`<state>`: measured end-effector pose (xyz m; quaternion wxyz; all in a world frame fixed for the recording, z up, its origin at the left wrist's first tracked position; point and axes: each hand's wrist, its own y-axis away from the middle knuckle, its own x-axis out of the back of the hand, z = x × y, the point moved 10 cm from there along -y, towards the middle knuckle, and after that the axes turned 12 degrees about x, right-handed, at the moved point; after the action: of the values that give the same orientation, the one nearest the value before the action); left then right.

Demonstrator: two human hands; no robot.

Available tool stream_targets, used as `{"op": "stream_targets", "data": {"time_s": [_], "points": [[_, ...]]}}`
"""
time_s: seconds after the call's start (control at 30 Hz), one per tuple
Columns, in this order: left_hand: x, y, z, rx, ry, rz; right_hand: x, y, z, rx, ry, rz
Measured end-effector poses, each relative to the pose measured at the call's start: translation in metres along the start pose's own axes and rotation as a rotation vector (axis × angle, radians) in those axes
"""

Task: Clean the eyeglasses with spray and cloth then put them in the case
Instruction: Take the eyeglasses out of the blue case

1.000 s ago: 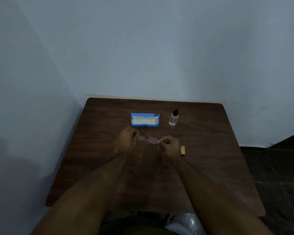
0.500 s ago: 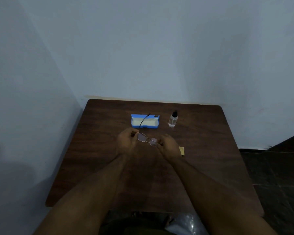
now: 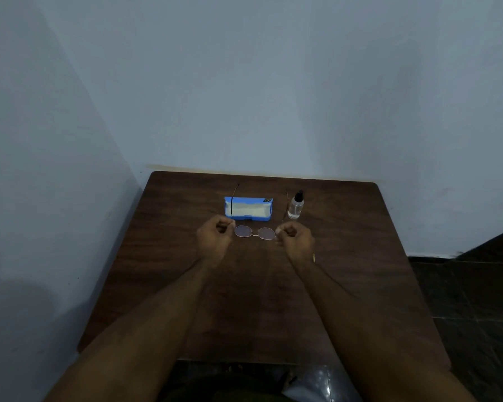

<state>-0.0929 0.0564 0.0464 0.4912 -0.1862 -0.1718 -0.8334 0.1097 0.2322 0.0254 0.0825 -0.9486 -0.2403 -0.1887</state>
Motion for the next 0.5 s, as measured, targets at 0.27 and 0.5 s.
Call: {"op": "stream_targets", "data": {"time_s": [0.27,0.5], "points": [[0.006,-0.004,0.024,0.050,0.236,-0.186,0.021,-0.010,-0.043,0.041,-0.038,-0.027],[0.001,0.001,0.038,0.172,0.485,-0.449,0.033,-0.025,-0.060,-0.124,-0.137,-0.022]]}}
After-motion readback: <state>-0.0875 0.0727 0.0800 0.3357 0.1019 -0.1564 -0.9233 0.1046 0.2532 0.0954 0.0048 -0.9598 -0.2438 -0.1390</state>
